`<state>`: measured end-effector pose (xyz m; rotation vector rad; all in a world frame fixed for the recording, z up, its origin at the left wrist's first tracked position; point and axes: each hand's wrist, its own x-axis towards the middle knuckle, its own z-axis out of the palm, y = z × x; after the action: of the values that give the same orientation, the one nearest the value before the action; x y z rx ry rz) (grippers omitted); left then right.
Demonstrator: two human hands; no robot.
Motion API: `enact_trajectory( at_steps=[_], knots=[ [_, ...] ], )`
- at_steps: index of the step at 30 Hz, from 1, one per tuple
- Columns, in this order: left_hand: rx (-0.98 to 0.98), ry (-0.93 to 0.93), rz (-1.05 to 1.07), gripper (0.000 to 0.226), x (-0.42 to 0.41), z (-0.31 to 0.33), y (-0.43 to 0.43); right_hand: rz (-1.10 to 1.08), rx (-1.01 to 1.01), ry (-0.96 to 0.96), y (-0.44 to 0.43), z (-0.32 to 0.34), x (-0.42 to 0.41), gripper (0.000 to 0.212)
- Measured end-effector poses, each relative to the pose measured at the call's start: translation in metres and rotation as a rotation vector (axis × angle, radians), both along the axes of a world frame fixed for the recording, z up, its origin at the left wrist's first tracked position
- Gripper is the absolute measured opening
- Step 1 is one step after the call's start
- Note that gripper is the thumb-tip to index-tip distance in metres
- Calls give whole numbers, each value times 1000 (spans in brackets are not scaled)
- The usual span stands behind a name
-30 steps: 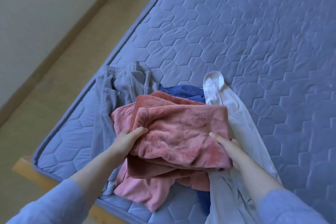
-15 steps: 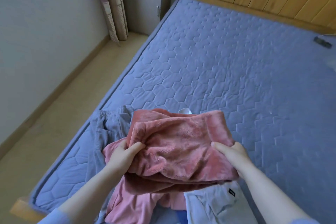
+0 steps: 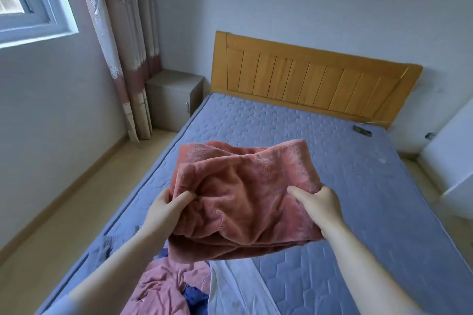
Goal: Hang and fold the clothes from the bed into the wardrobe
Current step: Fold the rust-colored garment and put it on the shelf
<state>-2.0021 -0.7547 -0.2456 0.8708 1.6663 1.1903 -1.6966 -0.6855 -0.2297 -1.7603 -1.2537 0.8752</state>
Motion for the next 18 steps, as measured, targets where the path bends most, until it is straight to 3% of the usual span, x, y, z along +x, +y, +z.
enact_trajectory(
  at_steps=[3,10,18],
  knots=[
    [77,10,-21,64,7,43,9,-15,85,-6,-4,50,12,30],
    [325,-14,-184,46,7,142,32,-119,328,-2,-39,162,19,20],
    [512,-50,-464,40,21,224,36,-362,509,-42,-129,236,21,21]
  ],
)
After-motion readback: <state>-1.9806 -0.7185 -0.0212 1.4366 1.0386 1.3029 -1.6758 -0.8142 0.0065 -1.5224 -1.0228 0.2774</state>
